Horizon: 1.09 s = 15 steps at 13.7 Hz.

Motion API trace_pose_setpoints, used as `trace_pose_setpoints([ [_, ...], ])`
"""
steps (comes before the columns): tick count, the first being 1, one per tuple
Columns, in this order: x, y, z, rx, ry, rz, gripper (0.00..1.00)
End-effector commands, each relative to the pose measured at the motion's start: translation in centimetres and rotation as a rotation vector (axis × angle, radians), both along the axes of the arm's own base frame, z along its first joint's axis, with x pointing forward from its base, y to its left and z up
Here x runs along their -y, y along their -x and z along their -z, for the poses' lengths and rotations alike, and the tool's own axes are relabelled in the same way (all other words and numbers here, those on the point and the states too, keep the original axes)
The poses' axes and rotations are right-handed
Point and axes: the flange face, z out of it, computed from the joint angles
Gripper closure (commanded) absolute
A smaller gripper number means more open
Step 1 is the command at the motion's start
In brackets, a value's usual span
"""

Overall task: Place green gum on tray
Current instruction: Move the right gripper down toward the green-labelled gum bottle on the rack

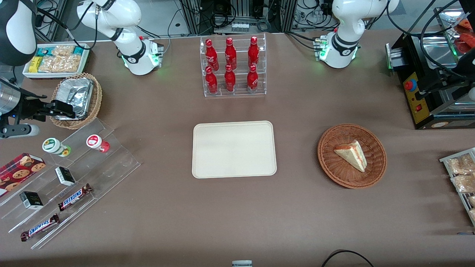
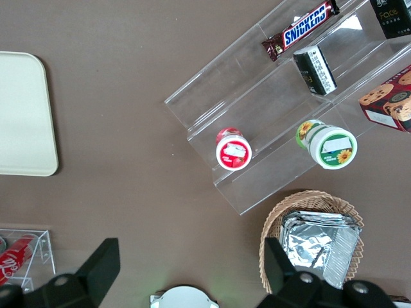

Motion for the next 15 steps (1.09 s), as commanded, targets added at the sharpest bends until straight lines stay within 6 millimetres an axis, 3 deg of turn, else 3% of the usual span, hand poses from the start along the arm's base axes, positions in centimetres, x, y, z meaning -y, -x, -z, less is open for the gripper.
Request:
trace_pose_setpoints([
  [1, -0.1, 0.0, -0.7, 0.003, 0.011, 0.013, 0.0],
  [5, 0.4, -0.3, 0.5, 0.007, -0.008, 0.004, 0.0],
  [8, 1.0, 0.0, 3.8, 0.004, -0.033, -0.123, 0.0],
  [15, 7.0, 1.7, 8.9, 0.085, -0.066, -0.377, 0.0],
])
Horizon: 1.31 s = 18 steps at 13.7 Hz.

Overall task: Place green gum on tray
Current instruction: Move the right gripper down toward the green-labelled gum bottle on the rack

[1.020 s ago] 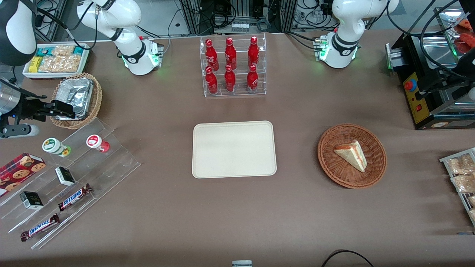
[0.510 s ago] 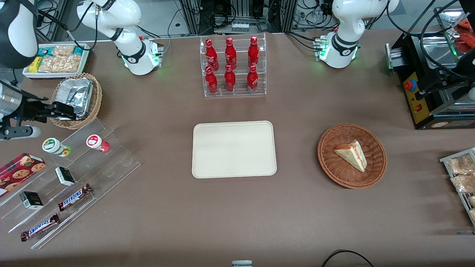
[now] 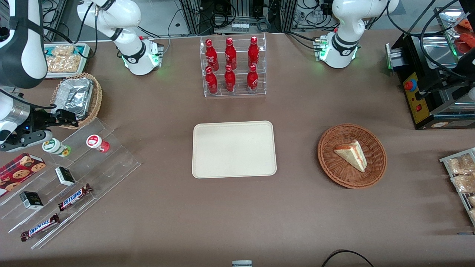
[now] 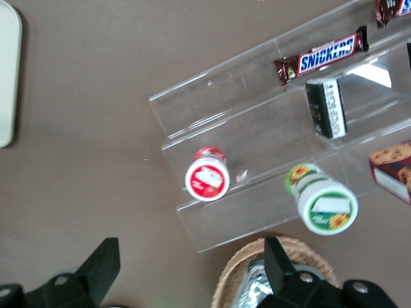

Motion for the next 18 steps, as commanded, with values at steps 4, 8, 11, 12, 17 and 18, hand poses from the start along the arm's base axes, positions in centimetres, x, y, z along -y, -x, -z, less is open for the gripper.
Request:
trace_pose_setpoints([
  [4, 4.5, 1.4, 2.6, 0.074, -0.022, -0.295, 0.0],
  [8, 7.2, 0.8, 4.5, 0.092, -0.021, -0.472, 0.0],
  [11, 8.9, 0.5, 5.6, 0.109, -0.019, -0.482, 0.0],
  [12, 9.1, 0.4, 6.0, 0.112, -0.018, -0.478, 0.0],
  [17, 10.6, -0.2, 8.2, 0.124, -0.016, -0.449, 0.0],
  [18, 11.0, -0.2, 8.4, 0.13, -0.011, -0.444, 0.0],
])
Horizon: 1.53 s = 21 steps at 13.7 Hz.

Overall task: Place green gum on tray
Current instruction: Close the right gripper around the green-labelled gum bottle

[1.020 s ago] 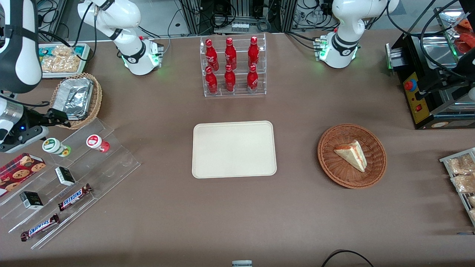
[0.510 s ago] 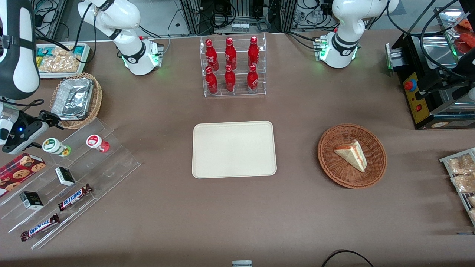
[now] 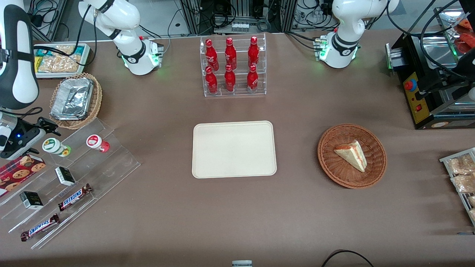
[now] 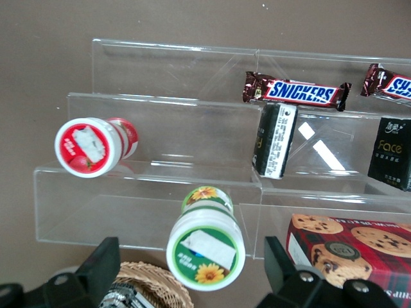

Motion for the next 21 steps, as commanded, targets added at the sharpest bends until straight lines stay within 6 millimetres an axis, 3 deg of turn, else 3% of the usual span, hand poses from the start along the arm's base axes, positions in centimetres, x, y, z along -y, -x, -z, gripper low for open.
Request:
trace_pose_setpoints([
  [1, 0.6, -0.3, 0.9, 0.024, -0.006, 0.002, 0.0],
  [18, 1.3, -0.2, 3.2, 0.017, 0.009, -0.004, 0.0],
  [19, 1.9, 0.1, 3.3, 0.013, 0.014, 0.003, 0.02],
  [20, 2.1, 0.1, 3.4, 0.007, 0.021, -0.002, 0.1],
  [21, 2.1, 0.2, 3.5, 0.001, 0.028, -0.009, 0.26],
])
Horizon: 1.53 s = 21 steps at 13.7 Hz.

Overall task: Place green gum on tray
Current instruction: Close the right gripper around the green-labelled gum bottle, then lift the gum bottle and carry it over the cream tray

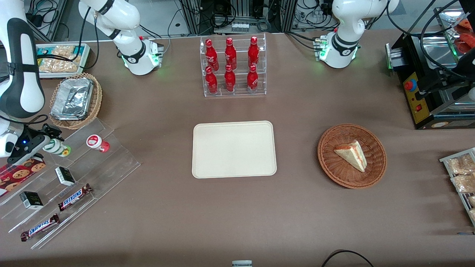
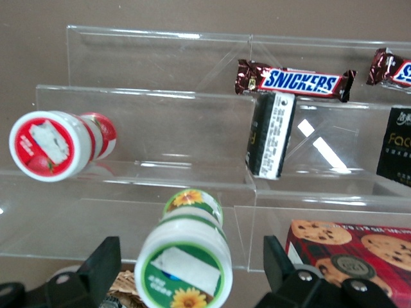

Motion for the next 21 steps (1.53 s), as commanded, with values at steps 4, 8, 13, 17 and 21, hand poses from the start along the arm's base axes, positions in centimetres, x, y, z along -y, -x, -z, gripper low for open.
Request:
trace_pose_setpoints([
  [4, 0.5, 0.3, 0.3, -0.009, 0.037, -0.033, 1.0],
  [8, -0.6, -0.3, -2.0, -0.019, 0.032, -0.036, 1.0],
  [13, -7.8, -3.5, -8.0, -0.066, 0.032, 0.009, 1.0],
  [17, -17.0, -4.2, -7.8, -0.116, 0.039, 0.123, 1.0],
  [21, -28.3, -4.0, -6.6, -0.121, 0.072, 0.254, 1.0],
])
